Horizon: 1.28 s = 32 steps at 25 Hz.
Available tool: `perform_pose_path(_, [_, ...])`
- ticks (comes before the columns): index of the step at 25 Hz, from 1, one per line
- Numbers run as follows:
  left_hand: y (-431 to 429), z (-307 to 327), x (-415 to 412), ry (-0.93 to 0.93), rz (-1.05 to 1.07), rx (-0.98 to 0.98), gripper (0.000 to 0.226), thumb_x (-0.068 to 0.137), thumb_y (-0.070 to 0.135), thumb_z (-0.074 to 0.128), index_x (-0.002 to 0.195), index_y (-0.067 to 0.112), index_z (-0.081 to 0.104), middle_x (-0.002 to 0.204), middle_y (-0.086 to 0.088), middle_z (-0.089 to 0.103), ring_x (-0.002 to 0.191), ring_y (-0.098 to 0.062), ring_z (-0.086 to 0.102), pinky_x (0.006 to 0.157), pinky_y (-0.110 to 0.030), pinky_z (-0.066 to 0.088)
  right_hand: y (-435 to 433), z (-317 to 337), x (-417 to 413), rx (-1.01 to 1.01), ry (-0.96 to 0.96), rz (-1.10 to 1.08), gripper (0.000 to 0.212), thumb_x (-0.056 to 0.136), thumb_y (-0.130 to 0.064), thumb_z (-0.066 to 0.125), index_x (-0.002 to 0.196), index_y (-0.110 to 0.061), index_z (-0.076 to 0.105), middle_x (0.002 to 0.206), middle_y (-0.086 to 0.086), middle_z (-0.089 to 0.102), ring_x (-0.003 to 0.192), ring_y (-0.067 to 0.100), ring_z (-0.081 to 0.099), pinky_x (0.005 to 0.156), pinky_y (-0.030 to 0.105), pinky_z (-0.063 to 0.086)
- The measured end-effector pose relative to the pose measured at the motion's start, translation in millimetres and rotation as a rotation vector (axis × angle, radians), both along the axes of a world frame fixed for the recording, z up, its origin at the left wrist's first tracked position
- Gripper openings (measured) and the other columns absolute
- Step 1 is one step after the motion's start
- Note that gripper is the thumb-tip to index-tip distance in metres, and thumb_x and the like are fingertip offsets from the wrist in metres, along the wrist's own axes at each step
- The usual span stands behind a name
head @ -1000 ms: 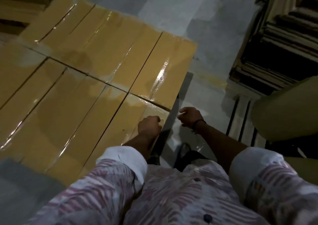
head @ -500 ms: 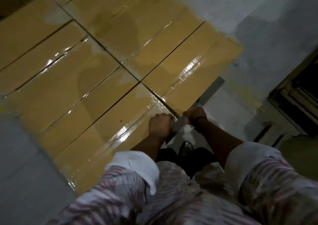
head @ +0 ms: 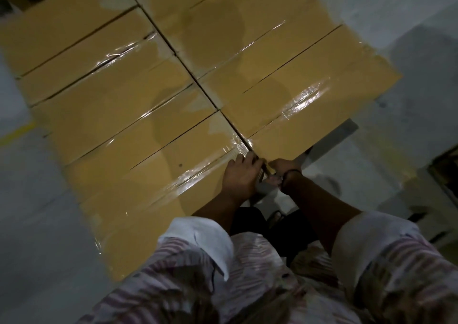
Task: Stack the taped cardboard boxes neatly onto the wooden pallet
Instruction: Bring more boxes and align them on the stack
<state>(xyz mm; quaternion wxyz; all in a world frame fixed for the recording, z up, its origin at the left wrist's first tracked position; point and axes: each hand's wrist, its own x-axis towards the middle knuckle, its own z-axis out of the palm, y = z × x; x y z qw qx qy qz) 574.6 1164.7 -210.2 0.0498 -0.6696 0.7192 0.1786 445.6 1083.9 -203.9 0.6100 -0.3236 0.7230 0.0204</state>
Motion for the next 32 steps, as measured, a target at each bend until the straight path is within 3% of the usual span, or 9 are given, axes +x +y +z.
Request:
perform_pose_path(5, [-3,-9,0,-0.043,-0.044,-0.072,0.063,0.091,0.056,0.049,0.146,0.025,0.047,0.158,-0.005,0.038,0.125,-0.037,0.047,0.087,-0.044,0.048,-10,3,7,0.015,0.005,0.139,0.033,0.101,-0.016,0.052,0.132,-0.006,0.055,0.132,0.005,0.058,0.107,0.027,0.063,0.062,0.021,0.051])
perform_pose_path(9, [-1,-16,-9,-0.039,-0.041,-0.047,0.06,0.089,0.043,0.057,0.144,0.021,0.05,0.16,-0.006,0.04,0.133,-0.039,0.046,0.089,-0.045,0.048,-14,-11,3,-0.034,0.136,0.353,0.021,0.103,-0.015,0.045,0.086,-0.01,0.057,0.1,0.011,0.059,0.093,0.028,0.059,0.067,0.026,0.037])
perform_pose_path(13, [-3,-10,-11,-0.05,-0.033,0.021,0.056,0.09,0.036,0.066,0.142,0.021,0.053,0.16,-0.006,0.04,0.133,-0.038,0.047,0.091,-0.045,0.047,-8,5,0,-0.021,0.114,0.405,0.021,0.104,-0.018,0.048,0.102,-0.004,0.063,0.102,0.017,0.06,0.07,0.025,0.053,0.064,0.03,0.039])
perform_pose_path(15, [-12,8,-8,-0.035,-0.068,0.08,0.06,0.087,0.036,0.071,0.143,0.023,0.051,0.161,-0.007,0.038,0.136,-0.038,0.044,0.098,-0.047,0.043,-5,17,0,-0.018,0.155,0.409,0.03,0.104,-0.021,0.047,0.121,0.0,0.061,0.122,0.022,0.061,0.08,0.027,0.06,0.073,0.035,0.045])
perform_pose_path(16, [-17,20,-4,-0.031,-0.077,0.086,0.064,0.086,0.037,0.073,0.144,0.023,0.05,0.16,-0.007,0.038,0.137,-0.038,0.043,0.101,-0.047,0.042,-4,24,2,-0.07,0.232,0.476,0.03,0.105,-0.025,0.045,0.114,0.0,0.061,0.125,0.022,0.06,0.093,0.031,0.062,0.077,0.036,0.045])
perform_pose_path(18, [-22,46,6,-0.025,-0.055,0.082,0.072,0.085,0.038,0.074,0.148,0.021,0.045,0.16,-0.009,0.038,0.138,-0.039,0.043,0.104,-0.048,0.041,0,42,7,-0.161,0.274,0.359,0.037,0.103,-0.033,0.049,0.082,-0.002,0.054,0.104,0.02,0.062,0.092,0.034,0.059,0.071,0.034,0.042])
perform_pose_path(22, [-17,82,27,-0.024,-0.034,0.097,0.074,0.086,0.04,0.073,0.151,0.023,0.042,0.162,-0.007,0.035,0.136,-0.036,0.044,0.103,-0.045,0.041,0,74,16,-0.23,0.288,0.414,0.04,0.095,-0.029,0.058,0.064,-0.013,0.04,0.068,0.005,0.044,0.066,0.022,0.046,0.066,0.032,0.04])
perform_pose_path(30, [-15,117,74,-0.033,-0.051,0.087,0.062,0.088,0.045,0.072,0.144,0.026,0.051,0.15,-0.006,0.048,0.128,-0.034,0.052,0.099,-0.043,0.043,13,105,46,-0.273,0.272,0.389,0.025,0.092,-0.021,0.062,0.07,-0.017,0.051,0.075,0.002,0.05,0.09,0.025,0.053,0.078,0.03,0.044])
perform_pose_path(32, [-17,121,85,-0.043,-0.074,0.071,0.061,0.089,0.045,0.071,0.143,0.025,0.052,0.15,-0.006,0.049,0.128,-0.034,0.052,0.098,-0.043,0.044,20,108,55,-0.329,0.27,0.343,0.015,0.092,-0.019,0.064,0.094,-0.004,0.068,0.097,0.014,0.065,0.101,0.032,0.061,0.085,0.035,0.05])
